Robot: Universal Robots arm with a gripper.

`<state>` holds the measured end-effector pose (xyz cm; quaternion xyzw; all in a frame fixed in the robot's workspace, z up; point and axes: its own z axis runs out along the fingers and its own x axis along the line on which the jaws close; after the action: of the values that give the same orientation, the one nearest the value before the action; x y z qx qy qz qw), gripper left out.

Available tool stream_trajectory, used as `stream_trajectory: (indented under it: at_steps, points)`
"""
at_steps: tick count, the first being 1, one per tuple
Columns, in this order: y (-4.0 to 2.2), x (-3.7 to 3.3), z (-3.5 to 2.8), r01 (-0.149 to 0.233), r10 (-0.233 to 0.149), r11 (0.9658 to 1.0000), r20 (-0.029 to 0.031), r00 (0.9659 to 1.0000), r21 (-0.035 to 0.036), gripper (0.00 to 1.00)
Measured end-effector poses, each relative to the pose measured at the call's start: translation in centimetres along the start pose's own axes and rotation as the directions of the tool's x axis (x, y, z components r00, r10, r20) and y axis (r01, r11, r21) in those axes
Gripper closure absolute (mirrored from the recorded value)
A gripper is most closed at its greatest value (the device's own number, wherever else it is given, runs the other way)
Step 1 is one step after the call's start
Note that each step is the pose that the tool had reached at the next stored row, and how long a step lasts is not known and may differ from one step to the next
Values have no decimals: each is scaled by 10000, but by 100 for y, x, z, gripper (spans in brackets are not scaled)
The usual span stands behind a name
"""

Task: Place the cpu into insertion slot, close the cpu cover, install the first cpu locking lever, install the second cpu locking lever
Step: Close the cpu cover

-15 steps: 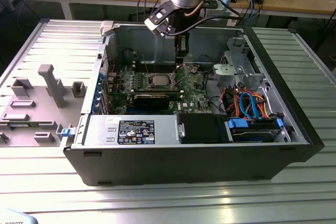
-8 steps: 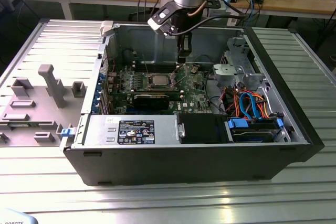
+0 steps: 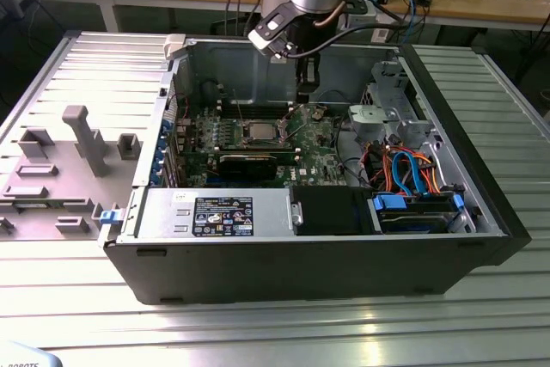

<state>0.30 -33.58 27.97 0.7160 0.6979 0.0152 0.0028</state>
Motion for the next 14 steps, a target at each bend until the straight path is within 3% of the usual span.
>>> stream_trajectory:
  at_steps: [4, 14]
  points:
    - [41, 1, 1, 1, -1, 10000, 1, 10000, 0, 89]
    - [51, 1, 1, 1, -1, 10000, 15, 10000, 0, 89]
